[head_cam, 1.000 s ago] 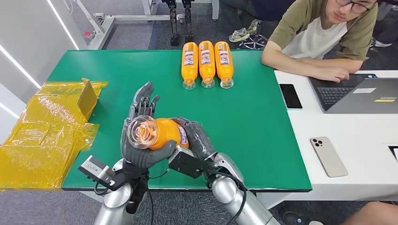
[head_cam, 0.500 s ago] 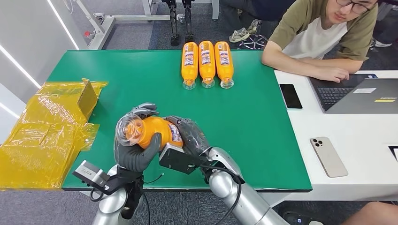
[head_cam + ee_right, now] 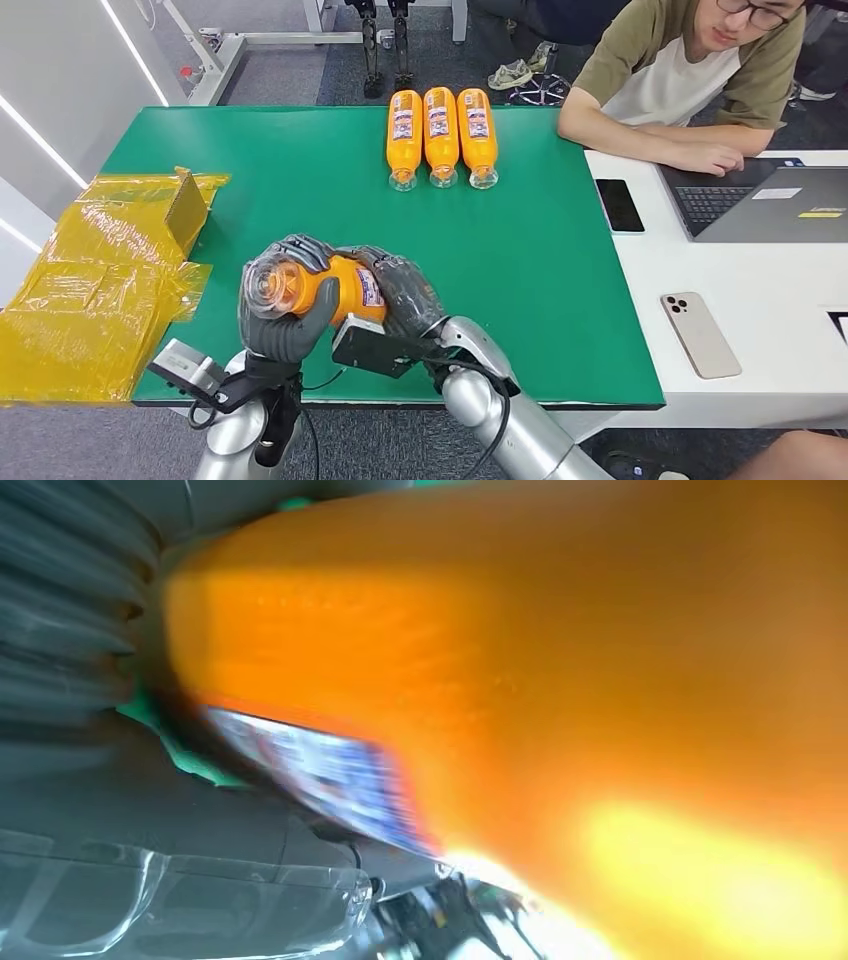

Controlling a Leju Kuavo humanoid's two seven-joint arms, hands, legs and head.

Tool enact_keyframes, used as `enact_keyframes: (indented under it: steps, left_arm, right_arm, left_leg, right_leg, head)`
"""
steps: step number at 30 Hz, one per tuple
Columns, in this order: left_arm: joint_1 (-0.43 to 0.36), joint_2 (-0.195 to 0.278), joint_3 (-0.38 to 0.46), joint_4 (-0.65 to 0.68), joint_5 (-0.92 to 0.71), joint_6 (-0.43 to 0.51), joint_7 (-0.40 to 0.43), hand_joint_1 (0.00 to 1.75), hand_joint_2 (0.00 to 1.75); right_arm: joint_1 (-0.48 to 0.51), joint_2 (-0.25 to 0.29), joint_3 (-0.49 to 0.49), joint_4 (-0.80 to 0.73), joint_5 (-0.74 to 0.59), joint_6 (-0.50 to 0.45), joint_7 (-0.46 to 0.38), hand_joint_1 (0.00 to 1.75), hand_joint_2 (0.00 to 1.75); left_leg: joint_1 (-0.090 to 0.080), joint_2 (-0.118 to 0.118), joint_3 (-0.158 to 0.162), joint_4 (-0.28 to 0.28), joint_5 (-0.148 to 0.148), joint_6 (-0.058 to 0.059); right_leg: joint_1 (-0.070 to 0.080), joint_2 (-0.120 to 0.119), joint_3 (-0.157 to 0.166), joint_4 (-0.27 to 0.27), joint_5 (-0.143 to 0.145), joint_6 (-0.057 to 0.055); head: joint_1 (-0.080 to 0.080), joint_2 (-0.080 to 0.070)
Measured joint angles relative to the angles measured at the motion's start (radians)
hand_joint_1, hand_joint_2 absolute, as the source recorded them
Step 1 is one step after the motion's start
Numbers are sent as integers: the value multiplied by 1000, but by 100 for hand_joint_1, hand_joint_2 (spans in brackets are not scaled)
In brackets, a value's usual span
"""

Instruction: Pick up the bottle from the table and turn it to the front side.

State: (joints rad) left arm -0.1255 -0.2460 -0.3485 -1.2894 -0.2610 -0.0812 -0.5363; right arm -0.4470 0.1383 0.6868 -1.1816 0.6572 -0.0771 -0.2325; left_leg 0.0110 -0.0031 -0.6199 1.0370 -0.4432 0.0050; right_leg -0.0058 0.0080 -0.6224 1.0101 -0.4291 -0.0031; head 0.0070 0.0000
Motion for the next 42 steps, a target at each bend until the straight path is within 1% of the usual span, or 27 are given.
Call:
enact_keyframes:
  steps: [2,4,13,15,17,19,24,27,28,30,32,34,36,39,42]
  left_arm:
    - [1,0,0,0,2,-1,3,175,175]
    - [1,-1,1,0,4,-1,3,175,175]
    - [1,-1,1,0,6,-1,3,175,175]
    - [1,-1,2,0,7,1,3,175,175]
    - [1,-2,3,0,7,14,8,175,175]
    - [1,-2,8,0,-15,64,22,175,175]
    - [7,3,41,4,-133,270,74,175,175]
    - [12,17,71,5,-307,438,146,175,175]
    - [14,23,84,5,-352,478,159,175,175]
    - [16,33,107,5,-394,509,169,175,175]
    - [18,41,119,5,-455,528,201,175,175]
    - [16,64,133,7,-581,561,264,175,175]
    - [0,107,152,24,-698,589,304,175,175]
    - [-56,180,186,88,-794,624,308,175,175]
    - [-133,245,202,174,-908,644,339,175,175]
  right_arm:
    - [12,3,1,-15,7,-41,-5,0,175]
    - [19,5,1,-26,7,-60,-8,0,175]
    - [37,5,1,-51,6,-78,-14,0,175]
    - [50,5,0,-61,-5,-113,-34,0,175]
    - [77,6,-4,-79,-31,-165,-74,0,175]
    - [110,8,-12,-106,-68,-215,-124,0,175]
    - [174,10,-30,-191,-138,-294,-210,0,175]
    - [221,10,-37,-250,-169,-345,-256,0,175]
    - [236,10,-39,-271,-173,-357,-263,0,175]
    - [257,10,-43,-304,-176,-367,-267,0,175]
    - [273,10,-45,-330,-196,-387,-289,0,175]
    - [293,9,-47,-356,-238,-436,-332,0,175]
    - [319,7,-51,-381,-278,-492,-368,0,175]
    - [350,-2,-56,-406,-309,-534,-393,0,175]
    - [368,-7,-60,-429,-312,-539,-395,0,175]
  left_leg:
    - [0,0,0,0,0,0]
    - [0,0,0,0,0,0]
    - [0,0,0,0,0,0]
    - [0,0,0,0,0,0]
    - [0,0,0,0,0,0]
    - [0,0,0,0,0,0]
    - [0,0,0,0,-1,-1]
    - [0,0,0,0,-1,-2]
    - [0,0,0,0,-1,-2]
    - [0,0,0,0,-2,-2]
    - [0,-1,0,0,-2,-2]
    - [0,0,0,0,-2,-2]
    - [0,1,0,0,-2,-3]
    - [0,0,0,0,-1,-3]
    - [1,0,1,0,0,-4]
  right_leg:
    - [0,0,0,0,0,0]
    - [0,0,0,0,0,0]
    - [0,0,0,0,0,0]
    - [0,0,0,0,0,0]
    - [0,0,0,0,0,0]
    - [0,0,0,0,0,0]
    - [0,0,-1,0,-2,-1]
    - [0,0,-1,0,-2,-1]
    - [0,0,-1,0,-2,-1]
    - [0,0,-1,0,-2,-1]
    - [0,0,-1,1,-3,-1]
    - [0,0,-1,1,-3,-1]
    - [0,1,-1,1,-3,-2]
    - [0,1,-2,1,-3,-2]
    - [0,1,-2,2,-3,-3]
  head:
    - [0,0]
    - [0,0]
    - [0,0]
    - [0,0]
    - [0,0]
    - [0,0]
    - [0,0]
    - [0,0]
    - [0,0]
    - [0,0]
    - [0,0]
    - [0,0]
    - [0,0]
    - [0,0]
    - [0,0]
